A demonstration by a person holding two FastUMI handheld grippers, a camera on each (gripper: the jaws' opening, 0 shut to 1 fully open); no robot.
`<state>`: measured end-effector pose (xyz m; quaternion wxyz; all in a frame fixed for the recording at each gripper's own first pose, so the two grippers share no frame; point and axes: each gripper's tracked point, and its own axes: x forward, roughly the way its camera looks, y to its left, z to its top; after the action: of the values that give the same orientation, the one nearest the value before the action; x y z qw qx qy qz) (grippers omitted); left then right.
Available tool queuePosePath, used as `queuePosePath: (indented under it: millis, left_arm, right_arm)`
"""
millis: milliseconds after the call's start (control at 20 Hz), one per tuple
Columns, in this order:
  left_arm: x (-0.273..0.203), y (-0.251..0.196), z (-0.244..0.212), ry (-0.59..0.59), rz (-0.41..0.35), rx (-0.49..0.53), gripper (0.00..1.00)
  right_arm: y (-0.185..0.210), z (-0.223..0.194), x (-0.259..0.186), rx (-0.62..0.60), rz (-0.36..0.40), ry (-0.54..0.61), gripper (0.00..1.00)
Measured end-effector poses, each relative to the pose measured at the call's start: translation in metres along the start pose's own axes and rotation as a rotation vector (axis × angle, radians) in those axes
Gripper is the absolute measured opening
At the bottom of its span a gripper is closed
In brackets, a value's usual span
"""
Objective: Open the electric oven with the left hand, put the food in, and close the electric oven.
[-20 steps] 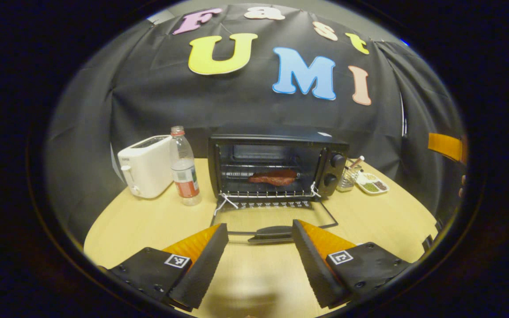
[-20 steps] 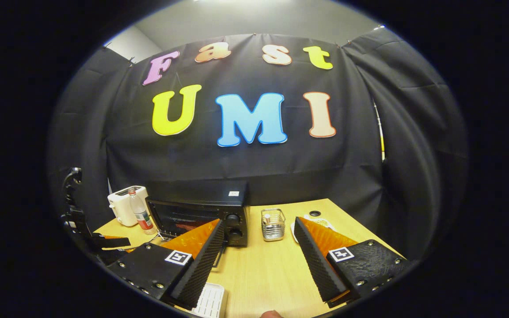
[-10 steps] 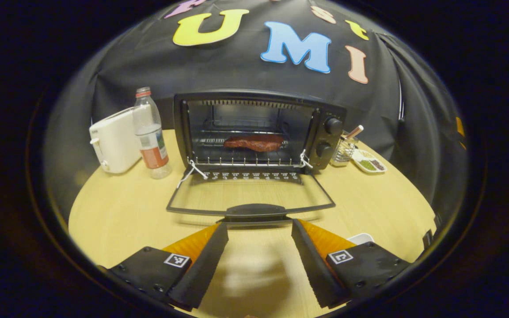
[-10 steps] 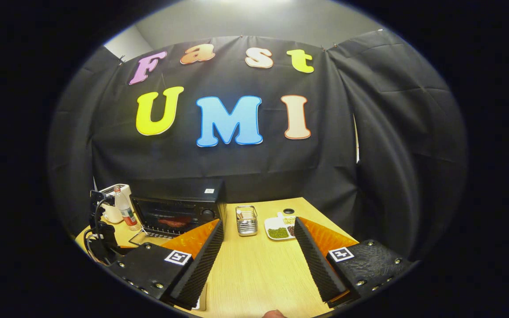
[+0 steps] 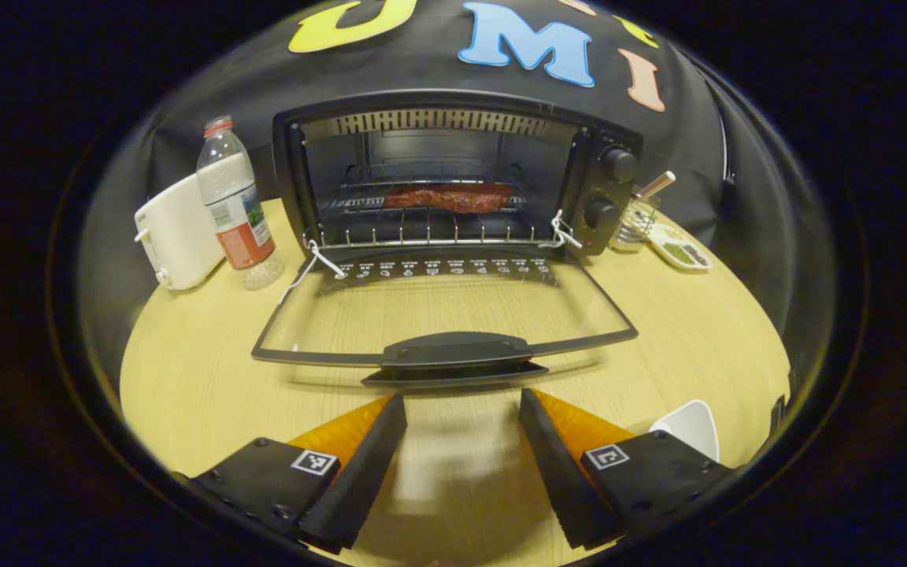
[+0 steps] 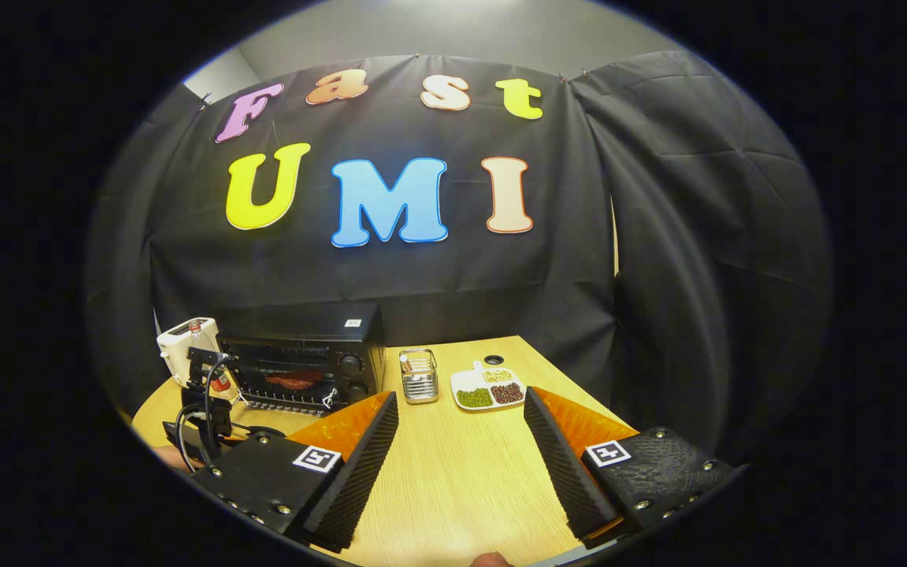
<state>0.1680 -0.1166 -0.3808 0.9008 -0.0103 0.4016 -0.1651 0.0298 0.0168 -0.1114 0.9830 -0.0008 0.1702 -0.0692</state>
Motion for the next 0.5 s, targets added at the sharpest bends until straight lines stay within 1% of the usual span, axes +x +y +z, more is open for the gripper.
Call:
queuePosePath:
  millis: [50,100,200,250,300,350,400,450,500]
  left_arm:
    - [-0.0018,-0.0004,-0.0008,0.009,0.011,0.0,1.0]
    - [0.0005,-0.0012,-0.0019,0.004,0.019,0.008,0.98]
    - [0.0013,-0.0007,-0.0023,-0.005,0.037,0.022,0.98]
    - [0.0021,0.0003,-0.001,-0.011,0.048,0.02,0.96]
    - [0.0023,0.0008,0.0,-0.017,0.064,0.008,1.0]
    - [0.003,-0.0002,0.0016,-0.019,0.076,0.001,0.98]
    - [0.0025,-0.0003,0.0012,-0.022,0.084,0.003,1.0]
    - [0.0025,0.0004,0.0013,-0.025,0.087,0.006,0.98]
    - [0.0022,0.0007,0.0013,-0.027,0.088,0.009,0.98]
  right_arm:
    - [-0.0014,-0.001,-0.0001,-0.002,-0.004,0.003,0.97]
    - [-0.0027,-0.0028,0.0005,-0.001,-0.007,0.006,0.97]
    - [-0.0049,-0.0049,-0.0006,0.005,-0.013,0.009,0.97]
    - [-0.0053,-0.005,-0.001,0.006,-0.014,0.01,0.97]
    - [-0.0062,-0.0055,-0.0007,0.005,-0.013,0.012,0.97]
    - [-0.0049,-0.005,-0.0005,0.005,-0.004,0.015,0.97]
    - [-0.0017,-0.0048,-0.0012,0.004,0.011,0.014,0.97]
    - [0.0011,-0.0024,-0.0019,-0.004,0.022,0.009,0.97]
    - [0.0028,-0.0009,-0.0013,-0.019,0.03,0.003,0.97]
